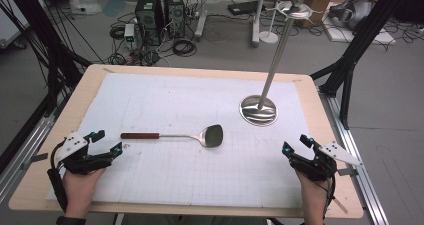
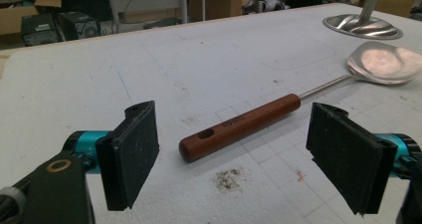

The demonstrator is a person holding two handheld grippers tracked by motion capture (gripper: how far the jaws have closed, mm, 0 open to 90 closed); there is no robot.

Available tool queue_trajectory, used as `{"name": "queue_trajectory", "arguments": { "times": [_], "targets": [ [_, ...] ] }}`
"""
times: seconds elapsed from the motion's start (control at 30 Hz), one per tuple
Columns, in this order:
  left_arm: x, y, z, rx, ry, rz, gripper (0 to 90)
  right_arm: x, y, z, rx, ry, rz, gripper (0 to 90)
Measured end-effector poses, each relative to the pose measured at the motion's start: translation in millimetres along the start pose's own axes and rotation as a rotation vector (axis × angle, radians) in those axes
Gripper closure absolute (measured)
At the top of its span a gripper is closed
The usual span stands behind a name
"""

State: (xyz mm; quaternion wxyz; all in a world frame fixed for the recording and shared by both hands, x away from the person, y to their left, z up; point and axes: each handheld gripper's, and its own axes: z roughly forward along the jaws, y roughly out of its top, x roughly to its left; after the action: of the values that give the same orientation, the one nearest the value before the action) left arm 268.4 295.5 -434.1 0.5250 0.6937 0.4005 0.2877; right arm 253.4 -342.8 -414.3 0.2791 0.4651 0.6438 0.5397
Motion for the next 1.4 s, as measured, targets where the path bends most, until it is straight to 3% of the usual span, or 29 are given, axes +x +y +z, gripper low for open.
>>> {"name": "queue_trajectory", "arguments": {
  "times": [0.23, 0.57, 0.73, 1.4],
  "targets": [
    [-2.3, 0.6, 1.9, -0.008, -0.027, 0.001, 20.4, -0.9, -3.4, 2.4, 0.044, 0.007, 0.031, 21.7],
    [-0.9, -1.0, 2.8, -0.007, -0.026, -0.004, 20.4, 1.7, -8.1, 10.2, 0.095, 0.033, 0.012, 22.9],
    [0.8, -0.7, 1.2, -0.009, -0.016, -0.008, 20.5, 4.4, -8.6, 14.1, 0.104, 0.039, -0.021, 22.8],
    [-2.9, 1.4, 0.7, -0.019, -0.024, -0.013, 20.5, 6.0, -8.4, 14.2, 0.097, 0.045, -0.016, 22.5]
  ]
}}
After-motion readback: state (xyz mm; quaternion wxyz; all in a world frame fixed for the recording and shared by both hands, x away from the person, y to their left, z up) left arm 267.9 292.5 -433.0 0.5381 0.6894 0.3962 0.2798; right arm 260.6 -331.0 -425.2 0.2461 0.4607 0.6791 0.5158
